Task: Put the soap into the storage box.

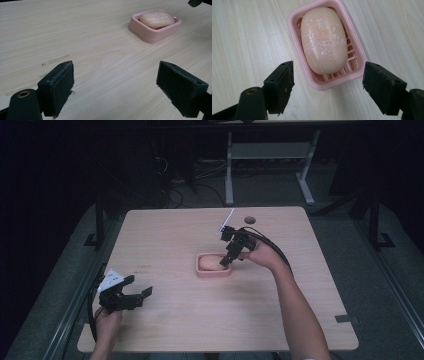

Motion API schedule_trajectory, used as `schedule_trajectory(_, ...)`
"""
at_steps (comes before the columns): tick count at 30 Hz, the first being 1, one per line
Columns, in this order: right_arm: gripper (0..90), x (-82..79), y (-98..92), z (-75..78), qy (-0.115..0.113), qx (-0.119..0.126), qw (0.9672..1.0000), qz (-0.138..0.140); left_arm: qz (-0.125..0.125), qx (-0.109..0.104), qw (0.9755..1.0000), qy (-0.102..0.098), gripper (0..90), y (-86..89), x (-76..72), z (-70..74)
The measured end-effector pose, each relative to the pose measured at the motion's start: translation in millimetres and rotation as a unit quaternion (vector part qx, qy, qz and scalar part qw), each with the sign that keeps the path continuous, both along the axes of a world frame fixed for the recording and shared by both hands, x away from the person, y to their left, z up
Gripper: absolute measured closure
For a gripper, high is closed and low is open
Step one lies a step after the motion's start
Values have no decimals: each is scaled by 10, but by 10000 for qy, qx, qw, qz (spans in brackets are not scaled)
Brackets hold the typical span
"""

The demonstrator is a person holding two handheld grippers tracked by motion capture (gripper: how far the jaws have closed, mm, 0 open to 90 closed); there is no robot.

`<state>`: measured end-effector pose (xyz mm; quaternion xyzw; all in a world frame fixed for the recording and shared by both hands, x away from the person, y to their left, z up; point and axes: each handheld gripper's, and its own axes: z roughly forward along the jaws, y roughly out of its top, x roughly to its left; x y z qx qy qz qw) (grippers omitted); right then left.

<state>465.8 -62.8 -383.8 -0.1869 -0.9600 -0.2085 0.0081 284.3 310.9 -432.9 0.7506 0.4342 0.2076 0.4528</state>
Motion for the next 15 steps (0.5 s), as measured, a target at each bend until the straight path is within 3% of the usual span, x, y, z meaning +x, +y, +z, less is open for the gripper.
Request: schedule_trajectory(15, 236, -103, -235, 40, -58, 168, 9997, -180, -31, 45, 10000, -7, 143, -20, 3, -13)
